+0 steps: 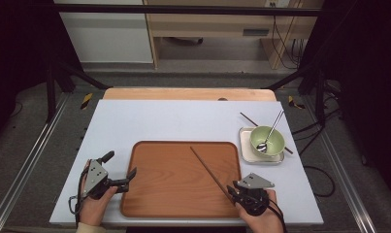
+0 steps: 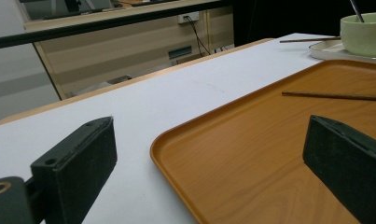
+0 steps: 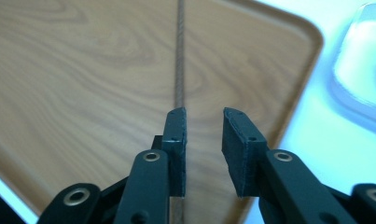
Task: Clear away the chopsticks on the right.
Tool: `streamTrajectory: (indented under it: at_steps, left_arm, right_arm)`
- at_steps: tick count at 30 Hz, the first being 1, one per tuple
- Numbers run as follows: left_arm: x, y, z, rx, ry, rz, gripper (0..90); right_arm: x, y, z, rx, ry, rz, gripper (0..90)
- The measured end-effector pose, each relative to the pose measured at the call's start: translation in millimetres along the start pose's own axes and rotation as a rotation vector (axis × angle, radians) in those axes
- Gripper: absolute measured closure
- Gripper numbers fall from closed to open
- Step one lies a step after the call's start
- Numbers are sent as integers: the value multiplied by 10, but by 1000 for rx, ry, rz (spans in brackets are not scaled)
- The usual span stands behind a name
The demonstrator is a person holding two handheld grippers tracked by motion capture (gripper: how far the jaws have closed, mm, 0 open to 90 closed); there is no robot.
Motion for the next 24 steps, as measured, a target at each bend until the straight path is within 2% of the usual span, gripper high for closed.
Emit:
streamTrajectory:
  at_steps: [3, 7, 8, 18, 19, 22, 24]
  left_arm:
    - [-6, 6, -6, -2, -4, -2, 25]
    - [-6, 7, -4, -2, -2, -3, 24]
    - [-3, 5, -1, -1, 0, -2, 25]
    - [1, -3, 1, 4, 3, 6, 24]
    - [1, -3, 1, 4, 3, 6, 25]
    - [7, -8, 10, 39, 17, -7, 24]
    - [12, -9, 21, 46, 27, -5, 24]
  right_arm:
    - [27, 44, 26, -21, 25, -22, 656]
    - [53, 134, 46, -18, 52, -51, 582]
    - [63, 148, 53, -35, 57, -60, 560]
    - [174, 405, 91, -35, 131, -147, 349]
    - [174, 405, 91, -35, 131, -147, 349]
    - [208, 486, 98, -33, 152, -183, 272]
    - [225, 510, 102, -39, 163, -198, 234]
Point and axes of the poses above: each handheld gripper's, and its own axes: x roughly backward along the jaws, z roughly out of its top, y roughly to its right, the point moved 5 cm from there along -x, roughly forward along the jaws, and after that the axes turned 12 degrees about y, right-handed, at the moved point
